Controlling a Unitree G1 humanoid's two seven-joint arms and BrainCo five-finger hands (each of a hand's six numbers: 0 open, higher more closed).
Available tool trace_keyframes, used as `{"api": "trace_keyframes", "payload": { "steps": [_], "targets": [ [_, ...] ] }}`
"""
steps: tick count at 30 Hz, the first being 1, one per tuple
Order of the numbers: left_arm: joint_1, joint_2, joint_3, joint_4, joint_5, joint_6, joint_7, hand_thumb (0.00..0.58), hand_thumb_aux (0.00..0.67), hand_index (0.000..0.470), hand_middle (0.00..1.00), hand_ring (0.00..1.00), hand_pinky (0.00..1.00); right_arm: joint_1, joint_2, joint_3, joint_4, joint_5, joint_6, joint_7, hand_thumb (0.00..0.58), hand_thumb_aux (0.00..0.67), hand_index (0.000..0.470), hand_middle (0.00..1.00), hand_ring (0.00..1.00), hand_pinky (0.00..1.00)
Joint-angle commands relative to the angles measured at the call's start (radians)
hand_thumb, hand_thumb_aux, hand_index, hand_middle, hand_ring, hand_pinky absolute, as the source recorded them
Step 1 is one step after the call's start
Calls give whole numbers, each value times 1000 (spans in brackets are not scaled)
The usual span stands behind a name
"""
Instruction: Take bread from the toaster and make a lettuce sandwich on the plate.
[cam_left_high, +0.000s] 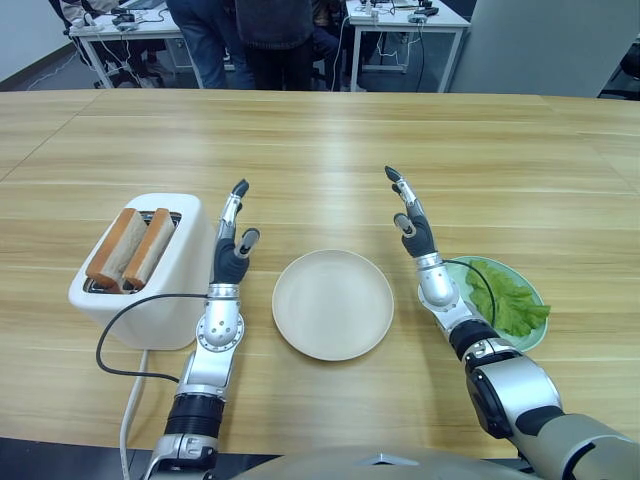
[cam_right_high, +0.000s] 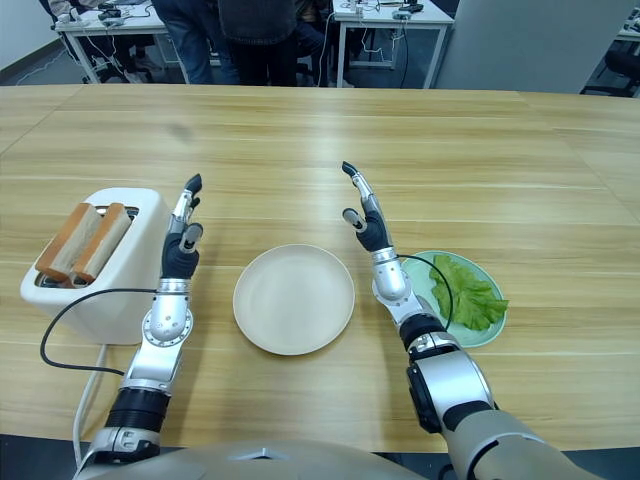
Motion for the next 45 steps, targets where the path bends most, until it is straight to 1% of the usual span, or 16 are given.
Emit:
{"api": "trace_keyframes", "payload": {
  "steps": [1,3,4,7,10,12,15,21,37,44,45],
  "targets": [
    [50,45,118,-355,15,191,-74,0,0,0,0,0,0,2,5,8,-4,-5,10,1,0,0,0,0,0,0],
    [80,83,233,-489,22,276,-98,0,0,0,0,0,0,-1,11,10,-1,-6,12,3,0,0,0,0,0,0],
    [95,104,295,-526,29,314,-106,0,0,0,0,0,0,-3,13,11,1,-6,12,3,0,0,0,0,0,0],
    [145,160,460,-556,40,406,-123,0,0,0,0,0,0,-6,19,15,3,-7,14,3,0,0,0,0,0,0],
    [204,204,550,-502,98,417,-111,0,0,0,0,0,0,-7,23,18,3,-9,14,2,0,0,0,0,0,0],
    [252,229,575,-429,166,415,-91,0,0,0,0,0,0,-8,25,21,4,-8,14,2,0,0,0,0,0,0],
    [316,262,568,-297,276,414,-48,0,0,0,0,0,0,-11,26,23,7,-7,15,2,0,0,0,0,0,0],
    [365,299,493,-135,397,439,-3,0,0,0,0,0,0,-14,25,22,10,-6,16,1,0,0,0,0,0,0],
    [371,345,399,-107,491,537,1,0,0,0,0,0,0,-9,20,25,3,-12,11,-7,0,0,0,0,0,0],
    [366,355,374,-108,492,566,-6,0,0,0,0,0,0,-9,17,30,2,-15,11,-14,0,0,0,0,0,0],
    [366,355,370,-108,490,569,-8,9,5,4,0,0,0,-9,16,30,1,-15,11,-15,0,0,0,0,0,0]
  ]
}}
